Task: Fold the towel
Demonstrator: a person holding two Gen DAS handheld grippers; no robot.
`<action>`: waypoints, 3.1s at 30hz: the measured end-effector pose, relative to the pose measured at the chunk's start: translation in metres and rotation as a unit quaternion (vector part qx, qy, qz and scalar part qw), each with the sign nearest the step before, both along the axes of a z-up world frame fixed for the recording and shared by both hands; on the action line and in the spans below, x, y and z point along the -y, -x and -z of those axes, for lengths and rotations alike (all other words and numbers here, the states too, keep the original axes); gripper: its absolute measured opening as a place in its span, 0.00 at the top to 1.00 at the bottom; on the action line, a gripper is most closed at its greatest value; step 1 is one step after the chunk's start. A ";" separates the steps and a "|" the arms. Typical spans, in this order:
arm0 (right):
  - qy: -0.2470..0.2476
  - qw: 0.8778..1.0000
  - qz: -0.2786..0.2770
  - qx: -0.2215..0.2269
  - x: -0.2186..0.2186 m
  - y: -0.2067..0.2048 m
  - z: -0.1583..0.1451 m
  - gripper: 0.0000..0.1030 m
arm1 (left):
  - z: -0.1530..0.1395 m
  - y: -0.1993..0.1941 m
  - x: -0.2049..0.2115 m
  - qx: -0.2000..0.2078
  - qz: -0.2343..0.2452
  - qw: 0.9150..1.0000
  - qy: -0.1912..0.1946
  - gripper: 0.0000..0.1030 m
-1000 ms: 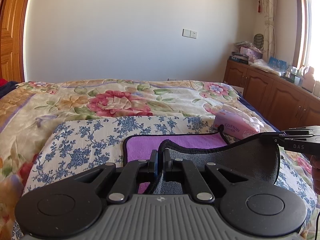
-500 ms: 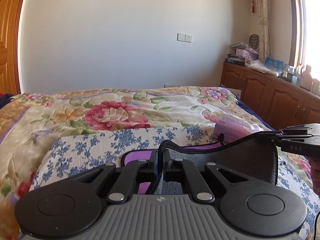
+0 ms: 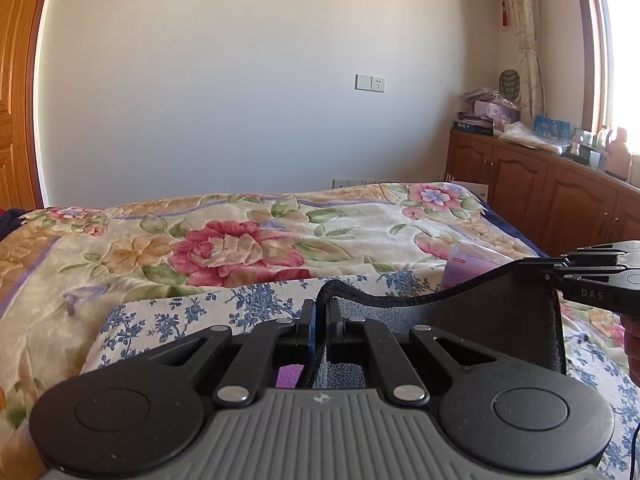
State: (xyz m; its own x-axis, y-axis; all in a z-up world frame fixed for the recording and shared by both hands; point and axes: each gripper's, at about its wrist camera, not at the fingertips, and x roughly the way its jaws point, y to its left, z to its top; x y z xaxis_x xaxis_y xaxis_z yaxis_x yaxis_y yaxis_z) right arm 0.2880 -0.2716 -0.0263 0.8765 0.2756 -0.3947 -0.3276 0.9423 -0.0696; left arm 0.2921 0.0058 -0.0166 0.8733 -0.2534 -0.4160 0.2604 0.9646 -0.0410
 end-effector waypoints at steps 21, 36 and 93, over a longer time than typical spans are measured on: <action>0.024 1.000 0.015 -0.001 0.000 -0.048 0.024 0.94 | 0.019 -0.057 -0.003 -0.003 -0.018 1.000 -0.017 0.95; 0.056 0.997 0.016 -0.049 -0.002 -0.074 0.067 0.94 | 0.071 -0.096 -0.005 -0.052 -0.037 0.997 -0.040 0.95; 0.004 0.999 0.018 -0.033 -0.028 0.069 -0.046 0.50 | -0.040 0.044 0.012 -0.018 -0.057 0.998 -0.036 0.13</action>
State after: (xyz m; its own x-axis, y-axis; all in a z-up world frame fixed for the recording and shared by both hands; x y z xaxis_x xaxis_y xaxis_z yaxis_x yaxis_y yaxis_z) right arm 0.2185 -0.2437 0.0194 0.8577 0.2408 -0.4543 -0.2973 0.9531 -0.0562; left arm 0.2486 -0.0064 0.0237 0.8791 -0.1227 -0.4606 0.1493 0.9885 0.0217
